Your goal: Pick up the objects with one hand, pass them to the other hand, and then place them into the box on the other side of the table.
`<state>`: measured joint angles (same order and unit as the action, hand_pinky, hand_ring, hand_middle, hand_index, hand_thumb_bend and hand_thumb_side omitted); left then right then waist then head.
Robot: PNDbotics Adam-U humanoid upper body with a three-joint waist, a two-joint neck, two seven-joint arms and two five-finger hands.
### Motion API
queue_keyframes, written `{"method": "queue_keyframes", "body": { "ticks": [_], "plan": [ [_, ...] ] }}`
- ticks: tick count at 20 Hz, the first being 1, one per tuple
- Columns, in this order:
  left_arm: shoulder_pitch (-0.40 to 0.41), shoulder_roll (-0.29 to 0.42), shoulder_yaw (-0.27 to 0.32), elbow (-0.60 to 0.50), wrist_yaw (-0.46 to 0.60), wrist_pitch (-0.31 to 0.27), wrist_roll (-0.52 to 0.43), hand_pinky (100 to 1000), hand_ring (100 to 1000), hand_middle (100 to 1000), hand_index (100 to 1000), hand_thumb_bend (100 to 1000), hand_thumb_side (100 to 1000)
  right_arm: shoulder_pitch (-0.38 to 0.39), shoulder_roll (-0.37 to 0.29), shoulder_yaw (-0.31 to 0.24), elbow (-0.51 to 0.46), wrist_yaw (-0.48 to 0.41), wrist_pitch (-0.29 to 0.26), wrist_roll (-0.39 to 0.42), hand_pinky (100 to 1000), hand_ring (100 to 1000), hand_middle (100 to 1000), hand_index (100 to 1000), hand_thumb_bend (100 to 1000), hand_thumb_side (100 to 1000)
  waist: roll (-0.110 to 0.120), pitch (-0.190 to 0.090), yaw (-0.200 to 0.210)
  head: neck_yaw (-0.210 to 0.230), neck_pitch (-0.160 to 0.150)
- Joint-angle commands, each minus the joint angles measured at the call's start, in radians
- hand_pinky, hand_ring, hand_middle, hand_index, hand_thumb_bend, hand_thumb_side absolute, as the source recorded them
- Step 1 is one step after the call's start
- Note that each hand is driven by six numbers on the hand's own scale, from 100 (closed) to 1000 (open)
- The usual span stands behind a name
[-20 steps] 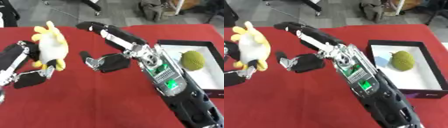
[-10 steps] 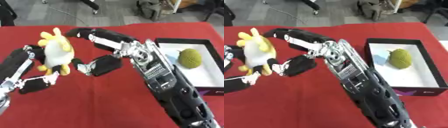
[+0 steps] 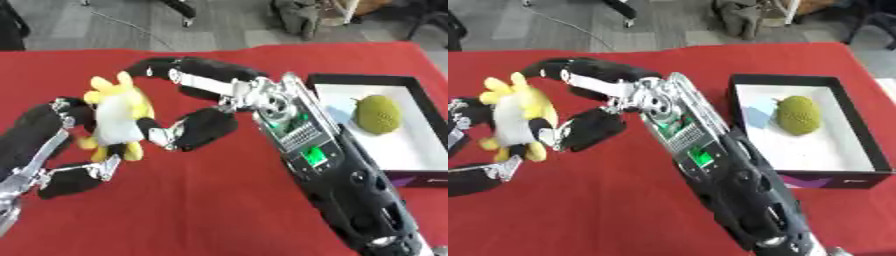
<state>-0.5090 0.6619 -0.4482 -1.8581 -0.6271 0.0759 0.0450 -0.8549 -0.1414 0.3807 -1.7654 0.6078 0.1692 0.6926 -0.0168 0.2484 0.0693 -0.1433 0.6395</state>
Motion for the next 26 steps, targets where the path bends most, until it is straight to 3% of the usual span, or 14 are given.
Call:
{"method": "queue_keyframes", "body": {
  "ticks": [1, 6, 12, 14, 17, 19, 22, 26],
  "plan": [
    [-0.013, 0.027, 0.004, -0.017, -0.036, -0.024, 0.003, 645, 502, 427, 490, 100, 317, -0.025, 0.005, 0.005, 0.006, -0.029, -0.007, 0.042, 1000, 1000, 1000, 1000, 100, 588, 0.005, -0.021, 0.002, -0.004, 0.001],
    [-0.017, 0.024, 0.002, -0.022, -0.072, -0.043, 0.013, 646, 503, 427, 490, 100, 308, -0.033, 0.007, 0.01, 0.017, -0.072, -0.007, 0.102, 1000, 1000, 1000, 1000, 100, 595, 0.006, -0.02, 0.002, -0.004, 0.004],
    [-0.026, 0.019, -0.001, -0.034, -0.083, -0.063, 0.052, 641, 502, 420, 490, 100, 306, -0.039, 0.016, 0.015, 0.029, -0.084, 0.002, 0.113, 1000, 1000, 995, 1000, 100, 541, 0.006, -0.021, 0.004, 0.001, 0.005],
    [-0.028, 0.016, -0.001, -0.039, -0.077, -0.069, 0.079, 635, 499, 413, 489, 100, 311, -0.04, 0.019, 0.016, 0.034, -0.084, 0.006, 0.116, 1000, 1000, 955, 1000, 100, 457, 0.005, -0.021, 0.004, 0.002, 0.005],
    [-0.028, 0.012, -0.003, -0.044, -0.064, -0.081, 0.125, 628, 495, 403, 488, 100, 316, -0.039, 0.023, 0.015, 0.042, -0.075, 0.024, 0.108, 1000, 1000, 875, 1000, 100, 237, 0.004, -0.022, 0.004, 0.003, 0.004],
    [-0.029, 0.01, -0.007, -0.048, -0.056, -0.095, 0.148, 628, 495, 401, 488, 100, 316, -0.039, 0.026, 0.016, 0.045, -0.068, 0.04, 0.098, 1000, 1000, 820, 954, 100, 116, 0.003, -0.022, 0.004, 0.003, 0.005],
    [-0.03, 0.009, -0.011, -0.054, -0.049, -0.116, 0.171, 625, 493, 397, 489, 100, 319, -0.038, 0.031, 0.013, 0.045, -0.066, 0.071, 0.065, 1000, 1000, 743, 876, 100, 100, 0.003, -0.022, 0.005, 0.003, 0.006],
    [-0.029, 0.003, -0.012, -0.054, -0.033, -0.123, 0.196, 620, 492, 398, 502, 100, 327, -0.033, 0.041, 0.006, 0.041, -0.122, 0.143, -0.045, 984, 1000, 616, 765, 100, 132, 0.003, -0.022, 0.004, 0.002, 0.005]
  ]
}}
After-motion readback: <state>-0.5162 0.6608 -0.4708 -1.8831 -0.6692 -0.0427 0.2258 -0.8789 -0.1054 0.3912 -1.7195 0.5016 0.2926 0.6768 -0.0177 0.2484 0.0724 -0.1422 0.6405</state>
